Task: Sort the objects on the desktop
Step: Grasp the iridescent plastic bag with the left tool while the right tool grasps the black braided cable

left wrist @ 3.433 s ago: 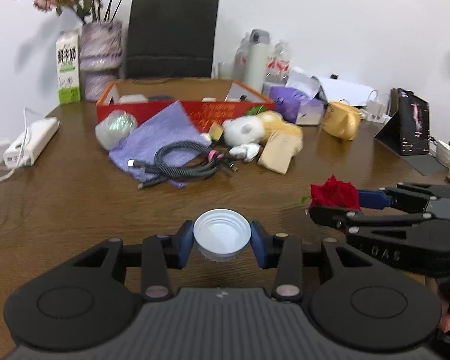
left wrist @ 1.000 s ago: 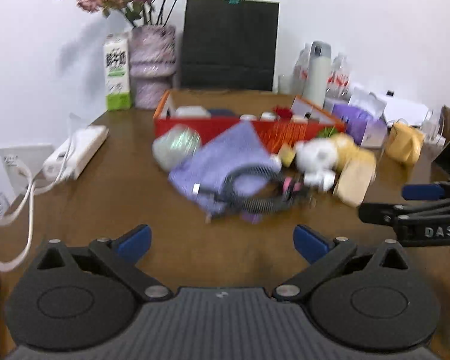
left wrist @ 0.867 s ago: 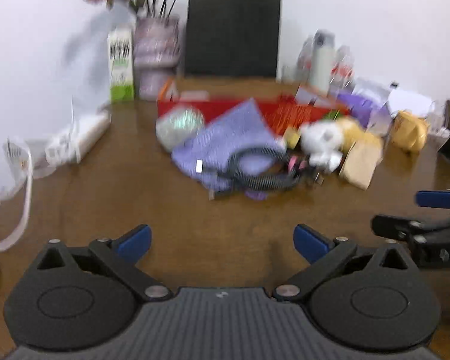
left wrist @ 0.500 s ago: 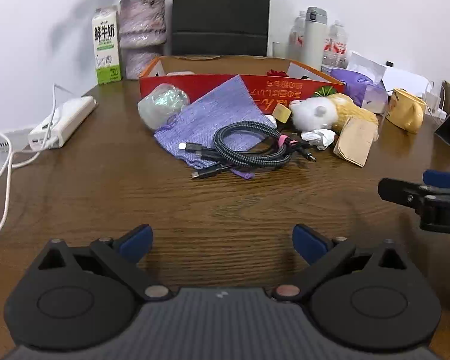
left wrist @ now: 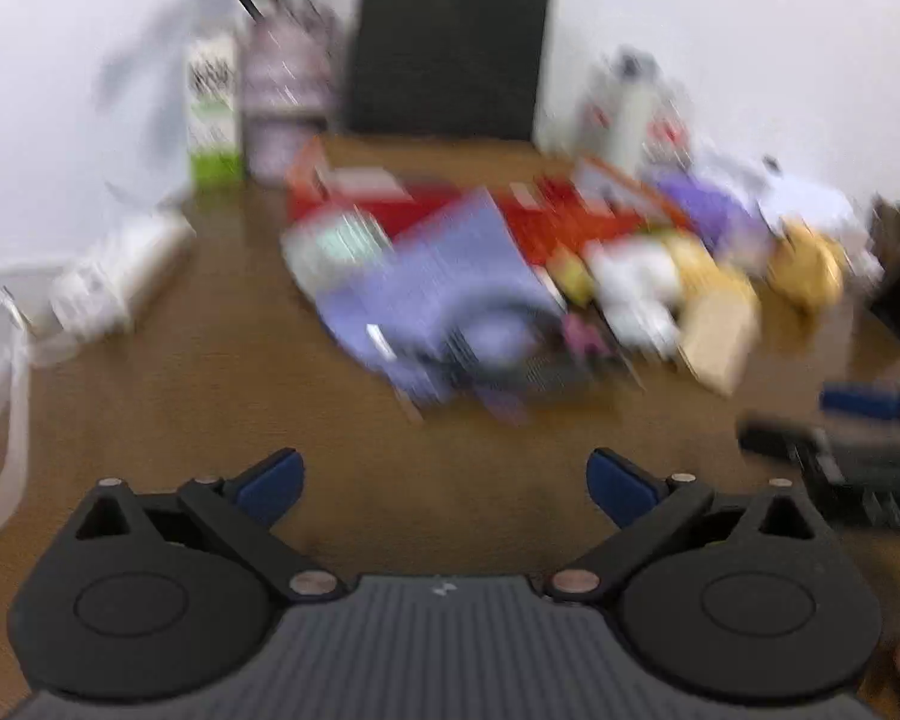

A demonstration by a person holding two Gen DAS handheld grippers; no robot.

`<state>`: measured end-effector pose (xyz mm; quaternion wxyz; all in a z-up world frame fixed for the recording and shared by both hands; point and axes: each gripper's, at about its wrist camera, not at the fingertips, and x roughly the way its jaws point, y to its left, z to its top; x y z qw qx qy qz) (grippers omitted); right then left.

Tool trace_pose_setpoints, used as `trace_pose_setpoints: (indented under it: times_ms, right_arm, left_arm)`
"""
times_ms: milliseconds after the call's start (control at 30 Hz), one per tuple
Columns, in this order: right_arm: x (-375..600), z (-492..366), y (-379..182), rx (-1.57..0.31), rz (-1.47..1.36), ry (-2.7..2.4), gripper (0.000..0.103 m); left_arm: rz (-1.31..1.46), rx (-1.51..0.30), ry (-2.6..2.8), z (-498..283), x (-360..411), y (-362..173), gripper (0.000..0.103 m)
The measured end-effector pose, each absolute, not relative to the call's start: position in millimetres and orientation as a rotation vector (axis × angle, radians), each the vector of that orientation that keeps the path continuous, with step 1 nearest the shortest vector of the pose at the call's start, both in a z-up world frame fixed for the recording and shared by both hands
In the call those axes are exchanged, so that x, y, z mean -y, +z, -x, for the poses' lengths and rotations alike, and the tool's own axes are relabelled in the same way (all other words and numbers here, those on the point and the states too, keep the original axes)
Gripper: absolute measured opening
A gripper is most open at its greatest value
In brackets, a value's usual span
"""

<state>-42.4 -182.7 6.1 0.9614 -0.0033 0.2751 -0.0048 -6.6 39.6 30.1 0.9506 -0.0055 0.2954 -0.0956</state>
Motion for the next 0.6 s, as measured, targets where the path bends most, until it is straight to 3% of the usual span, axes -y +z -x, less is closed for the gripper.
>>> trace_pose_setpoints:
  times_ms: [133,267,367,433,467,500,600]
  right_arm:
    - [174,10,23,-0.554,-0.082,0.176,0.078]
    - [148,-53,21,-0.595,-0.008,0.219,0.039]
    - [132,-88,8,-0.674,0.057,0.228,0.036]
    - [125,-89,1,-0.639,0.134,0.196,0.023]
    - [122,-86,-1,-0.621,0.167,0.187,0.014]
    - [122,-83,-2,-0.61,0.172,0.187,0.014]
    - [126,-77,4,-0.57,0.144,0.196,0.013]
  left_arm:
    - [0.02,-0.557,-0.158,-53,-54,50,0.103]
    - [-0.013,-0.575,-0.021,-123,-51,38,0.102]
    - [0.054,-0.567,-0.007,-144,-60,24,0.099]
    - [0.127,-0.607,-0.062,-147,-68,17,0.084]
    - [0.147,-0.609,-0.082,-147,-73,15,0.057]
    - [0.167,-0.62,-0.083,-148,-76,13,0.048]
    - [0.231,-0.546,-0.059,-137,-89,22,0.045]
